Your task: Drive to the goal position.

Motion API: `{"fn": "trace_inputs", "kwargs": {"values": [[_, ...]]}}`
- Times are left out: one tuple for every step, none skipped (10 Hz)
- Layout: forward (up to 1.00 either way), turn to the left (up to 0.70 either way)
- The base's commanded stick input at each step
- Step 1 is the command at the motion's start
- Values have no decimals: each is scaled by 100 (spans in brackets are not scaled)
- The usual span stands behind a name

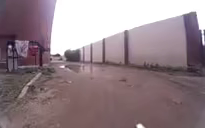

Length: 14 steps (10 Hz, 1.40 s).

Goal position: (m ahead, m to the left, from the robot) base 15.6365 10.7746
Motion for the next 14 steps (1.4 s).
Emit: {"fn": "trace_inputs", "kwargs": {"values": [[50,0],[50,0],[50,0],[50,0],[50,0],[50,0],[50,0],[50,0],[50,50],[50,50],[50,50],[50,50],[50,50],[50,50]]}}
